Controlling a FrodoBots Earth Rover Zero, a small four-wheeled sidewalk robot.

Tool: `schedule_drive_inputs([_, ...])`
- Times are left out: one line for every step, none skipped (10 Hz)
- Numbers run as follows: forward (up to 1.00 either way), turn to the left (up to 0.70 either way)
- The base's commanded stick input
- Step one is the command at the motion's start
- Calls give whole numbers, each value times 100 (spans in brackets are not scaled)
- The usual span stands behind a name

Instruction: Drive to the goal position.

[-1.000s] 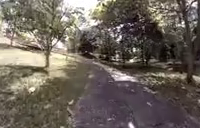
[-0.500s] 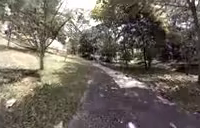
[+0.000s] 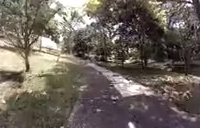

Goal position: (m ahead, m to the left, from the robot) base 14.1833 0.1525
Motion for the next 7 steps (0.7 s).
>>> schedule_drive_inputs([100, 0])
schedule_drive_inputs([100, 0])
schedule_drive_inputs([100, 0])
schedule_drive_inputs([100, 0])
schedule_drive_inputs([100, 0])
schedule_drive_inputs([100, 0])
schedule_drive_inputs([100, 0])
